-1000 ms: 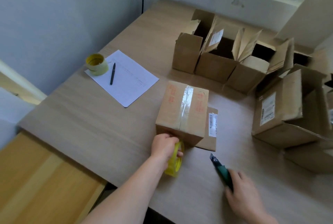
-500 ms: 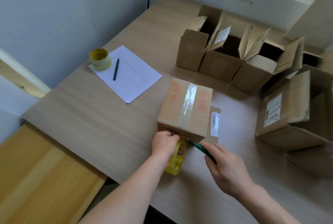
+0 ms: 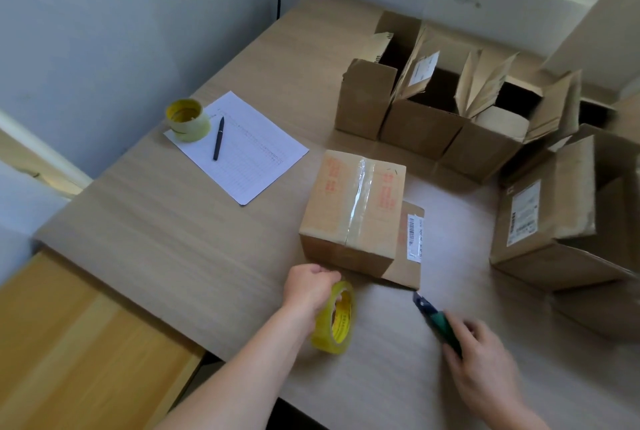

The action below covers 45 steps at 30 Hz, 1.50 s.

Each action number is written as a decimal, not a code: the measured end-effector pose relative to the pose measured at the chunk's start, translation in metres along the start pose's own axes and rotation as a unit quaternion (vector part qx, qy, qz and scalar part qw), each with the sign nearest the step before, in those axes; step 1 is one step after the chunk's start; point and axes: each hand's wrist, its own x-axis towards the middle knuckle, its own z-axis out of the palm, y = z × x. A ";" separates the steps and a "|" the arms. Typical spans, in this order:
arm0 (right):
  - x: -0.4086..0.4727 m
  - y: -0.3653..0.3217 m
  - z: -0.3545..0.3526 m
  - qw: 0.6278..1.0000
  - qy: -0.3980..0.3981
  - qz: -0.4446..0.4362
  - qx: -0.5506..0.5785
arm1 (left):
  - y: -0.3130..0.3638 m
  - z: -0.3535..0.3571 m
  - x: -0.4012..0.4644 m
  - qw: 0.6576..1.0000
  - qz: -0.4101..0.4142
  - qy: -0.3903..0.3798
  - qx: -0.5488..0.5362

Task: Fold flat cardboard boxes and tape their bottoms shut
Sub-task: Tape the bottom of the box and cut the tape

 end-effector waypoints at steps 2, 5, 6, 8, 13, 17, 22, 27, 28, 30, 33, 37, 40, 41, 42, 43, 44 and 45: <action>-0.002 -0.003 0.002 0.996 0.062 0.000 0.059 | 0.001 -0.001 -0.010 1.000 0.013 -0.021 0.008; -0.008 -0.057 -0.019 0.945 0.060 -0.037 0.320 | -0.002 0.000 -0.033 0.998 0.049 -0.046 0.008; -0.012 -0.078 -0.025 0.903 -0.014 -0.021 0.429 | -0.003 0.001 -0.040 0.997 0.058 -0.055 0.000; -0.017 -0.112 -0.029 0.812 -0.143 0.013 0.565 | -0.004 0.000 -0.053 0.994 0.060 -0.080 -0.034; -0.020 -0.147 -0.027 0.729 -0.165 0.061 0.661 | 0.000 0.000 -0.066 0.992 0.061 -0.103 -0.042; -0.021 -0.154 -0.032 0.727 -0.134 0.066 0.670 | 0.000 -0.008 -0.067 0.970 0.199 -0.050 0.129; -0.023 -0.151 -0.041 0.703 -0.089 0.078 0.701 | -0.002 -0.018 -0.068 0.845 0.416 -0.008 0.336; -0.016 -0.148 -0.041 0.703 -0.057 0.107 0.701 | 0.007 -0.026 -0.057 0.685 0.625 0.065 0.368; -0.012 -0.144 -0.040 0.705 -0.045 0.130 0.696 | 0.013 -0.029 -0.051 0.685 0.631 0.076 0.356; -0.004 -0.131 -0.040 0.710 -0.035 0.156 0.685 | 0.029 -0.032 -0.037 0.688 0.629 0.088 0.351; 0.003 -0.115 -0.040 0.720 -0.044 0.164 0.673 | 0.059 -0.027 -0.006 0.666 0.531 0.059 0.520; 0.011 -0.106 -0.042 0.721 -0.034 0.163 0.673 | 0.075 -0.011 0.026 0.621 0.494 -0.044 0.607; 0.016 -0.101 -0.043 0.728 0.002 0.164 0.666 | 0.069 -0.012 0.045 0.577 0.614 -0.006 0.538; 0.019 -0.099 -0.044 0.734 0.025 0.166 0.658 | 0.068 -0.013 0.049 0.568 0.639 0.006 0.519; 0.023 -0.098 -0.045 0.739 0.053 0.170 0.649 | 0.067 -0.013 0.053 0.566 0.651 0.012 0.506; 0.029 -0.099 -0.046 0.746 0.080 0.174 0.638 | 0.067 -0.012 0.055 0.572 0.653 0.009 0.497; 0.034 -0.100 -0.048 0.757 0.104 0.172 0.621 | 0.068 -0.013 0.055 0.584 0.644 -0.002 0.494; 0.040 -0.103 -0.052 0.772 0.121 0.166 0.602 | 0.071 -0.014 0.054 0.596 0.632 -0.021 0.495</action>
